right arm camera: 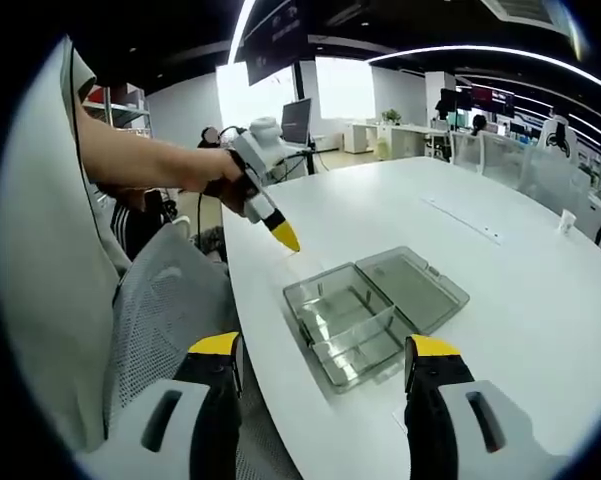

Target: Insert the divider into the dual guide fixture by aligning both edges with the guide slots and pushing it downward to the bottom, including one-sided entry, uneven engagement, binding, and posture correction.

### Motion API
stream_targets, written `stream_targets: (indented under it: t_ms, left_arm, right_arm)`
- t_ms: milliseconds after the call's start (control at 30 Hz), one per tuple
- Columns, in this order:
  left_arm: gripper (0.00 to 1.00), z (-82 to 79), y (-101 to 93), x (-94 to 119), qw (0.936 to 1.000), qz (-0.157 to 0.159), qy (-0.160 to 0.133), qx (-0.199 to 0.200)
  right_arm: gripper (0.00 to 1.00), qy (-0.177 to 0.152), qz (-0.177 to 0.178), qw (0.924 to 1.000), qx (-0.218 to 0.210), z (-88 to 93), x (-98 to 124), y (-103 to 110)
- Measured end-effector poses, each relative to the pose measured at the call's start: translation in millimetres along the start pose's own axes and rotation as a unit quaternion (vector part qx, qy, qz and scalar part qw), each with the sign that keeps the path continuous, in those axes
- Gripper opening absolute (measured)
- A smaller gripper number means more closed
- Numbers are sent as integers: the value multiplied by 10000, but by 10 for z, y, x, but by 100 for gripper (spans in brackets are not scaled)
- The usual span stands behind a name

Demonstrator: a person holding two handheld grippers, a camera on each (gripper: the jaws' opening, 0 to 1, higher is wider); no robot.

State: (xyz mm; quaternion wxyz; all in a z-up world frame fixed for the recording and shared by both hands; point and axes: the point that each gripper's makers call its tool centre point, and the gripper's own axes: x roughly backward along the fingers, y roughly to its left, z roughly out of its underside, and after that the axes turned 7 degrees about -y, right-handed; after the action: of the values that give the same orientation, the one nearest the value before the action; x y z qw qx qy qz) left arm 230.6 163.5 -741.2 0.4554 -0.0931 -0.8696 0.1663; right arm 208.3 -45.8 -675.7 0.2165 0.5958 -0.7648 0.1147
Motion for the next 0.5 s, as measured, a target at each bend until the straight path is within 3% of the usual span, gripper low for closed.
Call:
stream_targets:
  t_ms: [500]
  left_arm:
    - [27, -186, -374, 183, 9970, 655, -405, -93]
  right_arm:
    - [63, -262, -58, 9995, -158, -164, 11, -8]
